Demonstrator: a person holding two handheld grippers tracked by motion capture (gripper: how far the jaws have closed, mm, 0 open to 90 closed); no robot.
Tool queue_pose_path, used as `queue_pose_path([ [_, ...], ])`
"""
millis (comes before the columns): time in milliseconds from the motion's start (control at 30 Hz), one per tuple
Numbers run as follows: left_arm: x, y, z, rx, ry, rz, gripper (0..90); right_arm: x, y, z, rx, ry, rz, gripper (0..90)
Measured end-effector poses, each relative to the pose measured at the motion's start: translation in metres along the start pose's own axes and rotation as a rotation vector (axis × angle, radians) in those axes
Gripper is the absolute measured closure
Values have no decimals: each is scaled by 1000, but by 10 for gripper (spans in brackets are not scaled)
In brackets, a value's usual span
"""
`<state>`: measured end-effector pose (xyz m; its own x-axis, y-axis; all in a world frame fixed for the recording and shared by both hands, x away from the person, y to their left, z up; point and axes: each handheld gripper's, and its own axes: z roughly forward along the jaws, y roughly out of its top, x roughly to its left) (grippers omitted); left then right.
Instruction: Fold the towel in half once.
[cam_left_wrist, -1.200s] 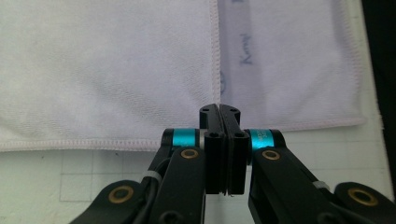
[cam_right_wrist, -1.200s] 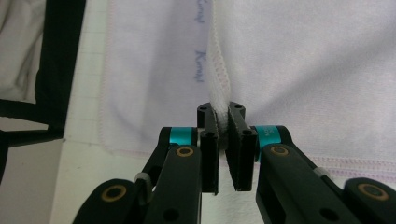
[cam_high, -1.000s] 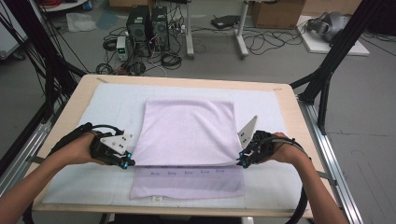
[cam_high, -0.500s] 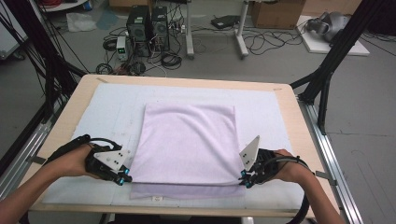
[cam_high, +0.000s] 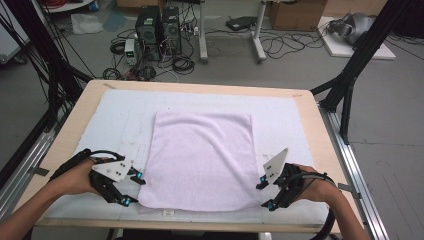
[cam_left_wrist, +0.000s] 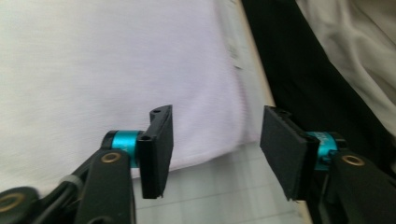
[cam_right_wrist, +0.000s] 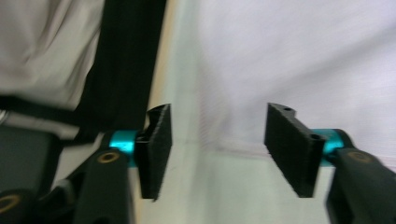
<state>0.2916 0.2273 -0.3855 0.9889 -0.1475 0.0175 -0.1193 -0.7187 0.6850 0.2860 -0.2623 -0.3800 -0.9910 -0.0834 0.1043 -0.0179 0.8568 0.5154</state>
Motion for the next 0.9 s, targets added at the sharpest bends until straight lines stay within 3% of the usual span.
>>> queue_pose_path([
  [133, 5, -8, -14, -86, 117, -64, 381, -1, -2, -12, -133, -78, 29, 280],
  [233, 7, -15, -27, -174, 218, -115, 336, -2, -5, -18, -227, -153, 85, 202],
  [267, 7, -17, -31, -208, 252, -136, 314, -2, -8, -21, -285, -183, 114, 175],
  [333, 8, -22, -37, -254, 307, -166, 249, -4, -13, -25, -383, -257, 170, 113],
  [367, 9, -26, -41, -292, 341, -207, 205, -4, -15, -27, -417, -281, 200, 113],
  [400, 9, -28, -44, -301, 361, -222, 165, -5, -19, -29, -475, -329, 225, 112],
  [467, 10, -35, -50, -345, 405, -277, 102, -4, -24, -32, -522, -425, 254, 98],
  [500, 9, -38, -53, -365, 431, -297, 88, -4, -25, -32, -539, -451, 263, 96],
  [567, 6, -46, -56, -418, 513, -328, 17, -3, -30, -33, -609, -516, 301, 54],
  [667, 2, -57, -61, -486, 563, -349, 17, 0, -36, -32, -660, -612, 320, 22],
  [733, -1, -63, -63, -523, 596, -352, 17, 2, -40, -30, -698, -645, 328, 21],
  [900, -9, -71, -65, -560, 652, -352, 17, 5, -49, -28, -746, -741, 364, 5],
])
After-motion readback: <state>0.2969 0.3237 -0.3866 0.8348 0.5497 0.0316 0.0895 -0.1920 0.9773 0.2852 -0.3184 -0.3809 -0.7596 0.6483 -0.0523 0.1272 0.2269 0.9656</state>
